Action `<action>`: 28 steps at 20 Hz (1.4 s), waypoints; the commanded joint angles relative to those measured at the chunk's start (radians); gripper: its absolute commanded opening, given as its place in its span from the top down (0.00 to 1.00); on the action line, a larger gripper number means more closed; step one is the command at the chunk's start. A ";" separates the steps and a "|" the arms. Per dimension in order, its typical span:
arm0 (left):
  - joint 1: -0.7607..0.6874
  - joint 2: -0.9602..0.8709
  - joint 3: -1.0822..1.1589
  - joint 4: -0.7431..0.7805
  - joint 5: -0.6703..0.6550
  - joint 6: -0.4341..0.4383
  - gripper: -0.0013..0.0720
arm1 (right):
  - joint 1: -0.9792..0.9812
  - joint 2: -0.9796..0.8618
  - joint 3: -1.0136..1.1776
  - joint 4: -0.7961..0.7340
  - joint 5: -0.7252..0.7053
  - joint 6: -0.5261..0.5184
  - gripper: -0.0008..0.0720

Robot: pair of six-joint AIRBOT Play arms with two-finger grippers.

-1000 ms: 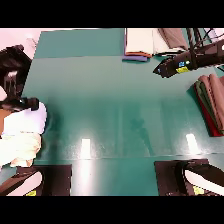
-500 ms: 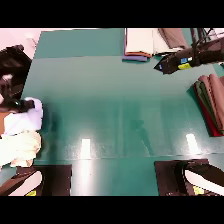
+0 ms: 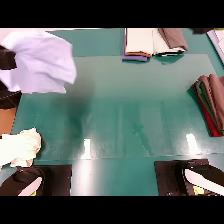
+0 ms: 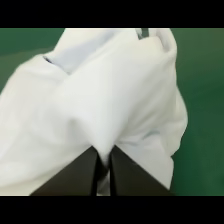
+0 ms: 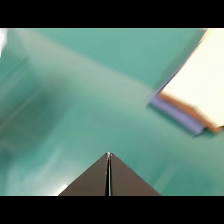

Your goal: Fold the shirts.

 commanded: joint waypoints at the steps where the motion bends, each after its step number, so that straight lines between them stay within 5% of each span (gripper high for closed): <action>1: -0.242 -0.040 0.059 -0.014 0.012 -0.066 0.95 | -0.071 0.000 0.067 0.003 -0.005 0.028 0.96; 8: -0.533 -0.413 0.059 -0.176 0.091 -0.054 0.93 | -0.113 -0.001 0.064 0.002 0.062 0.038 0.96; 10: -0.544 -0.504 0.060 -0.252 0.163 -0.055 0.15 | -0.113 0.000 0.046 0.003 0.066 0.038 0.96; 13: -0.500 -0.551 0.060 -0.258 0.206 -0.055 0.15 | -0.113 0.000 -0.027 0.002 0.121 0.038 0.62; 18: -0.233 -0.554 0.061 -0.258 0.100 -0.054 0.15 | -0.113 0.000 -0.312 -0.045 0.227 0.037 0.62; 26: 0.010 -0.579 -0.045 -0.307 0.065 0.026 0.15 | -0.188 0.000 -0.883 -0.121 0.121 0.038 0.58; 28: 0.010 -0.610 -0.065 -0.351 0.058 0.064 0.15 | -0.263 -0.001 -0.975 -0.116 0.114 0.042 0.28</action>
